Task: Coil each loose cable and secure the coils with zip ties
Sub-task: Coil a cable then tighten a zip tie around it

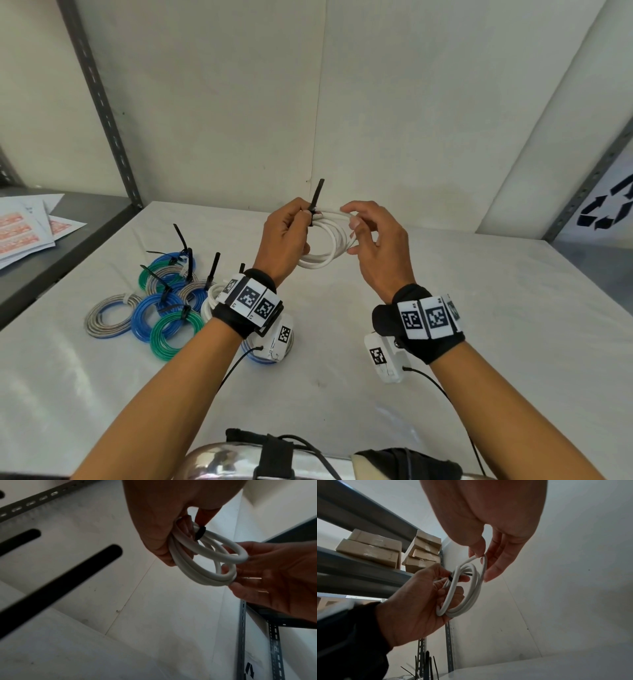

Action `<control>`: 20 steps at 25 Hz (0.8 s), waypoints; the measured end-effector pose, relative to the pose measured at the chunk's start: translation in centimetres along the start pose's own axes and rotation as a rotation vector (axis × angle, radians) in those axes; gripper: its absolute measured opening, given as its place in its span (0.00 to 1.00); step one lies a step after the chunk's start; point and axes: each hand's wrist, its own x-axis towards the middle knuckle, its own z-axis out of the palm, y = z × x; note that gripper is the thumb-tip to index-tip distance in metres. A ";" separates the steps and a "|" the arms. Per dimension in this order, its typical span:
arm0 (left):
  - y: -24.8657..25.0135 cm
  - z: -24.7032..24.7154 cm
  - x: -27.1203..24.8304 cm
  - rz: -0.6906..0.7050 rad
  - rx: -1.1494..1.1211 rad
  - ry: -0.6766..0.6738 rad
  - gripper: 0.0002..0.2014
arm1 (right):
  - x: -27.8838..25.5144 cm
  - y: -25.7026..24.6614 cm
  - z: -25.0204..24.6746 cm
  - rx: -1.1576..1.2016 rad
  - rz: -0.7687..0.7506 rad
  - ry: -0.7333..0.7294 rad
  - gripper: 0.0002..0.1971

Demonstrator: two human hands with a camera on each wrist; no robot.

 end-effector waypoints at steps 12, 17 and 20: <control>0.9 0.3 -0.3 -0.010 0.257 -0.164 0.19 | 0.1 -0.3 0.2 0.107 0.136 -0.197 0.17; 0.6 0.6 -0.7 -0.140 0.175 -0.206 0.21 | 0.2 -0.7 0.4 0.184 0.138 -0.240 0.09; 0.7 0.7 -1.0 -0.157 0.139 -0.210 0.17 | 0.0 -0.4 0.4 0.281 0.216 -0.251 0.08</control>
